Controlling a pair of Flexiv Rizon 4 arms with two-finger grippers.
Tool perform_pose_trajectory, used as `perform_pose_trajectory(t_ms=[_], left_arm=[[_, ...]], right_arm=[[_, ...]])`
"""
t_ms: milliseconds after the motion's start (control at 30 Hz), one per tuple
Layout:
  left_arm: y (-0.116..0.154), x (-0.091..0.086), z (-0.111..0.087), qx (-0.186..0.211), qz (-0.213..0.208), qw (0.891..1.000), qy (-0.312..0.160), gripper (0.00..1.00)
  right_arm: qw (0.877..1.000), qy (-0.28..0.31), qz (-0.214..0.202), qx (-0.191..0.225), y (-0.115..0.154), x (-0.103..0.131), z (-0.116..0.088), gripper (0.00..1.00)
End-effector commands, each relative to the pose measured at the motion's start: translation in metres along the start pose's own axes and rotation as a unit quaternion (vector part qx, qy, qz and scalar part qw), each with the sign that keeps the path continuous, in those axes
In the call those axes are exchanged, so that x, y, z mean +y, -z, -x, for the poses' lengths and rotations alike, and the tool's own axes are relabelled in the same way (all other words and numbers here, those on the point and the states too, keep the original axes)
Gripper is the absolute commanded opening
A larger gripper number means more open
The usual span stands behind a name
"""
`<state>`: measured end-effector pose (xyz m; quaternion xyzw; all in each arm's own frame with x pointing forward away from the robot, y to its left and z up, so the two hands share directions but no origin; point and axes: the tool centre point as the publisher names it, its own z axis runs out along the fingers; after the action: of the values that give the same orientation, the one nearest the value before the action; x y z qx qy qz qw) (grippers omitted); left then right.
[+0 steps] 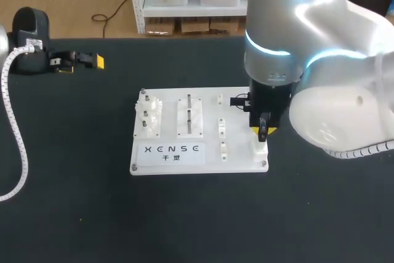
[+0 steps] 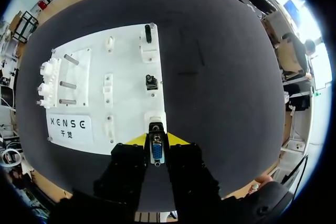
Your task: Insert the USB connector, Ethernet cable, and multi-pin plug into their matching sockets one by one.
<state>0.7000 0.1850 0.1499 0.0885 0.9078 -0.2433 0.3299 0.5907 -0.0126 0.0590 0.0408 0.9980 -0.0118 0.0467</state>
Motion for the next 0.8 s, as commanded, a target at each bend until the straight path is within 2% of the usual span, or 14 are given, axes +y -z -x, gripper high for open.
perform_pose_trajectory(t_ms=[33,333,467,567,600,633,667,700,800], left_arm=[[0.0,0.0,0.0,0.0,0.0,1.0,0.0,1.0],[0.0,0.0,0.0,0.0,0.0,1.0,0.0,1.0],[0.0,0.0,0.0,0.0,0.0,1.0,0.0,1.0],[0.0,0.0,0.0,0.0,0.0,1.0,0.0,1.0],[0.0,0.0,0.0,0.0,0.0,1.0,0.0,1.0],[0.0,0.0,0.0,0.0,0.0,1.0,0.0,1.0],[0.0,0.0,0.0,0.0,0.0,1.0,0.0,1.0],[0.0,0.0,0.0,0.0,0.0,1.0,0.0,1.0],[0.0,0.0,0.0,0.0,0.0,1.0,0.0,1.0]], right_arm=[[1.0,-0.005,-0.003,0.01,-0.013,-0.002,-0.001,0.0],[0.999,-0.007,-0.004,0.038,-0.017,0.0,0.005,0.0],[0.999,-0.006,-0.003,0.037,-0.017,0.001,0.006,0.0],[1.0,-0.002,-0.007,0.022,-0.012,0.002,0.006,0.0],[1.0,0.0,-0.012,0.016,-0.009,0.003,0.006,0.07],[1.0,0.002,-0.016,0.004,-0.005,0.004,0.006,0.24],[1.0,0.002,-0.018,-0.005,-0.001,0.005,0.006,0.69],[1.0,0.003,-0.02,-0.016,0.005,0.006,0.006,1.0],[0.999,0.005,-0.016,-0.043,0.024,0.008,0.007,1.0]])
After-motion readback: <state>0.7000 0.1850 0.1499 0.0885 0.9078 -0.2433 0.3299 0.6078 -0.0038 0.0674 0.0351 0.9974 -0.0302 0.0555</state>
